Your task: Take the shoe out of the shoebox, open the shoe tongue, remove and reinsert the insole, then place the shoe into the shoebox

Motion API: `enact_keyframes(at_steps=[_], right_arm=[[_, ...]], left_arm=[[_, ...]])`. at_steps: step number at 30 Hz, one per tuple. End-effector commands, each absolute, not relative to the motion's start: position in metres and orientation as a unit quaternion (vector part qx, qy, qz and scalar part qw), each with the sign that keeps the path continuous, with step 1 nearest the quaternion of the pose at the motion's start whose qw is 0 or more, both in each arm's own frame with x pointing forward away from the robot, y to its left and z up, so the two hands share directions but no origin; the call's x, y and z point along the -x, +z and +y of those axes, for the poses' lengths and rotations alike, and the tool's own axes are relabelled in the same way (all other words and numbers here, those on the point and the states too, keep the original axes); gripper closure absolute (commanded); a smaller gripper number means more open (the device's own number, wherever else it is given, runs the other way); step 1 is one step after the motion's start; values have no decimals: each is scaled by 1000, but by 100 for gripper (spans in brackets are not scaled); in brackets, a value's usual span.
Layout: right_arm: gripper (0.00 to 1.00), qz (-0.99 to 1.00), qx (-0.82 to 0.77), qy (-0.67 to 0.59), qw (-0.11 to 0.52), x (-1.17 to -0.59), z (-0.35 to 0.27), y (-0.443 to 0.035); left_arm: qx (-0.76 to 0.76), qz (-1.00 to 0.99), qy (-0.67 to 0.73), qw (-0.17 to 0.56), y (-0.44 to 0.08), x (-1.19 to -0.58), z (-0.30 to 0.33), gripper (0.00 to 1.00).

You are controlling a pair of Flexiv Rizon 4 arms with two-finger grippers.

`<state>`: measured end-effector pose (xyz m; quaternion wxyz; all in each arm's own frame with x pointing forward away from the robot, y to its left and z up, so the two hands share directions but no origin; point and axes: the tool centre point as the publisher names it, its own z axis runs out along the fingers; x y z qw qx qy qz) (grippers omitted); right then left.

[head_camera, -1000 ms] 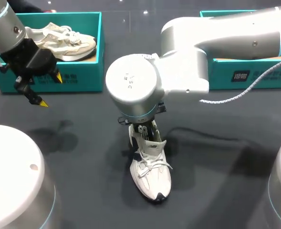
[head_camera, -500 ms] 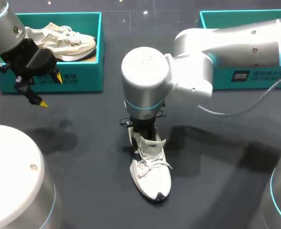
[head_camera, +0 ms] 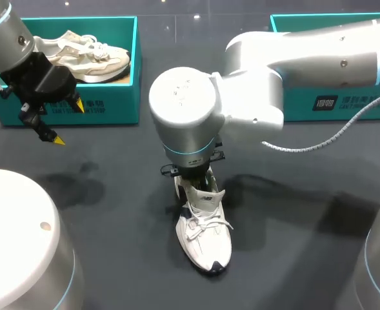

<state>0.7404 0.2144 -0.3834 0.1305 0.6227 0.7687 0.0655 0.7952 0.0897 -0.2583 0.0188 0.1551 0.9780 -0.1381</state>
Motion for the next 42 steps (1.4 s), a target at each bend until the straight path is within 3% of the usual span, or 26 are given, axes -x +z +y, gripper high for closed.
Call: enact_keyframes(at_steps=[1,8,24,37,42], right_arm=[[100,772,-624,62,105,-743,216,-404],[100,770,-632,57,64,-733,214,-423],[100,771,-631,19,87,-716,209,-364],[100,789,-614,-26,22,-720,201,-357],[79,793,-608,-41,17,-712,199,-351]], left_arm=[[-155,978,-137,19,-258,-795,90,0],[-155,978,-137,19,-258,-795,90,0],[-155,978,-137,19,-258,-795,90,0],[-155,978,-137,19,-258,-795,90,0],[-155,978,-137,19,-258,-795,90,0]])
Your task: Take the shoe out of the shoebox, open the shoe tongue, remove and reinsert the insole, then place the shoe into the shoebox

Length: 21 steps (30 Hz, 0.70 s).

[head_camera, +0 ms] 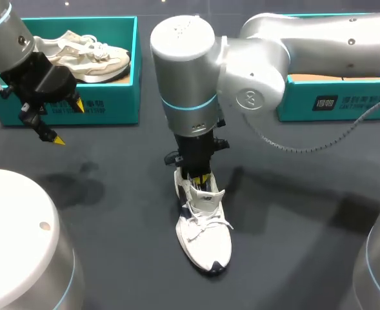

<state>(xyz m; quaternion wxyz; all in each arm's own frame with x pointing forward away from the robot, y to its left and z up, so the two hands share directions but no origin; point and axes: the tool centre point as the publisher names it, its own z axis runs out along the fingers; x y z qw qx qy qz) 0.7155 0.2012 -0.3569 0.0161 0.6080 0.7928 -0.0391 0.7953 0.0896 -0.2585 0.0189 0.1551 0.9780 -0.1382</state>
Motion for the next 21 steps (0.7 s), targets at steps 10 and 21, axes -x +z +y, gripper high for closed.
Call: enact_keyframes(at_steps=[10,21], right_arm=[[24,793,-607,-47,-4,-695,197,-354],[0,800,-597,-53,-11,-694,204,-350]], left_arm=[[-155,978,-137,19,-258,-795,90,0],[-155,978,-137,19,-258,-795,90,0]])
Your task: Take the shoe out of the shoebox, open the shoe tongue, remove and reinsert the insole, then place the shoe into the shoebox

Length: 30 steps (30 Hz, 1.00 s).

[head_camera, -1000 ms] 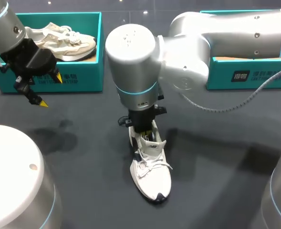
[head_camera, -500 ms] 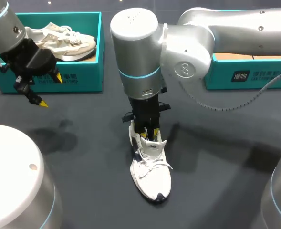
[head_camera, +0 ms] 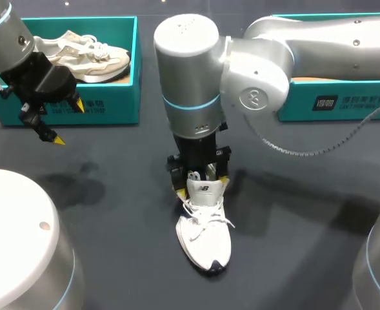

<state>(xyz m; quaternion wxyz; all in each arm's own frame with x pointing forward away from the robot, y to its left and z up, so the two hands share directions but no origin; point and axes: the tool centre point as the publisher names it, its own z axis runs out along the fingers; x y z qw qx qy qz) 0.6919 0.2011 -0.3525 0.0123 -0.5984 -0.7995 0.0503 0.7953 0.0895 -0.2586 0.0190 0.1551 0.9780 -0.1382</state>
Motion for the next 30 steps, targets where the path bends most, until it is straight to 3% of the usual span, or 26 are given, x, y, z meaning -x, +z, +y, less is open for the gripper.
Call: enact_keyframes(at_steps=[1,30], right_arm=[[0,-801,597,55,10,-694,205,-349],[0,-771,633,74,1,-661,201,-331]], left_arm=[[-155,978,-137,19,-258,-795,90,0],[-155,978,-137,19,-258,-795,90,0]])
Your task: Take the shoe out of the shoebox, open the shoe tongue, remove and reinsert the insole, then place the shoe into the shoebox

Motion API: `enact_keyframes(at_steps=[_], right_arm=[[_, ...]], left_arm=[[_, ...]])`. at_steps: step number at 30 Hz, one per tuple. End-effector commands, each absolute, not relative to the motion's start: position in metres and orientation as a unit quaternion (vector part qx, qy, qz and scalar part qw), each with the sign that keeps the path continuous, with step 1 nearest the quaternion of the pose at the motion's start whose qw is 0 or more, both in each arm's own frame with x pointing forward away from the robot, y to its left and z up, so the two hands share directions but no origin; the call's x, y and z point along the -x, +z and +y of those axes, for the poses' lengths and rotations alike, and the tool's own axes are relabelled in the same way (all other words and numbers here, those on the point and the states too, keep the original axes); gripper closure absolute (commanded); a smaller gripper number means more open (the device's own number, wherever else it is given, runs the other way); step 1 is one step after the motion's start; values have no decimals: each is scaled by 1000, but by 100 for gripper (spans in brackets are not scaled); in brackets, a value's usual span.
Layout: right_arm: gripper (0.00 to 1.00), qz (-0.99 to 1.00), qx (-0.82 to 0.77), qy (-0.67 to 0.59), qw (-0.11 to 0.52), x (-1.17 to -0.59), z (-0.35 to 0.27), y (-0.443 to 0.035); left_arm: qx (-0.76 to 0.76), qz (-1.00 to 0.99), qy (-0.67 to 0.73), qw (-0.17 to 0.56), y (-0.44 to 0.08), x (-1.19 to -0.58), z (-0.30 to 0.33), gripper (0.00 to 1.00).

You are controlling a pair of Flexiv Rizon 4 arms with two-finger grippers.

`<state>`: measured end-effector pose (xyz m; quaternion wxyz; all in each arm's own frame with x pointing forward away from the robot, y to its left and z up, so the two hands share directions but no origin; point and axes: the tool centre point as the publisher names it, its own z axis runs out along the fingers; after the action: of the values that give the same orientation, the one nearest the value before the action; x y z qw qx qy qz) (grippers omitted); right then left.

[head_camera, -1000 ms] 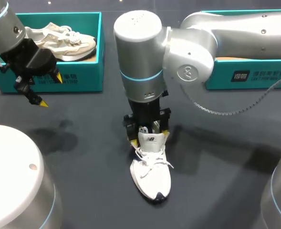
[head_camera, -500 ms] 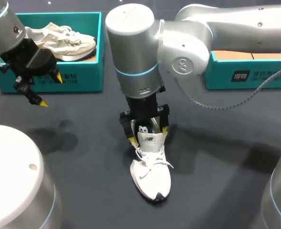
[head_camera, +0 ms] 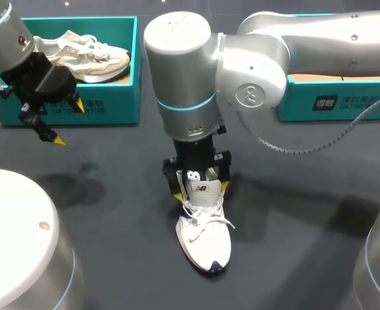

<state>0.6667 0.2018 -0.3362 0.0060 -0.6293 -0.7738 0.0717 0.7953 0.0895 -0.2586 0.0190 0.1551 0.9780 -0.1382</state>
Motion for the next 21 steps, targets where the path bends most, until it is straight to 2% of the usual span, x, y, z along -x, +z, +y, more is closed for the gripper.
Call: enact_keyframes(at_steps=[1,21], right_arm=[[0,-769,635,74,1,-658,200,-331],[0,-726,680,98,-14,-610,196,-311]], left_arm=[[-155,978,-137,19,-258,-795,90,0],[-155,978,-137,19,-258,-795,90,0]])
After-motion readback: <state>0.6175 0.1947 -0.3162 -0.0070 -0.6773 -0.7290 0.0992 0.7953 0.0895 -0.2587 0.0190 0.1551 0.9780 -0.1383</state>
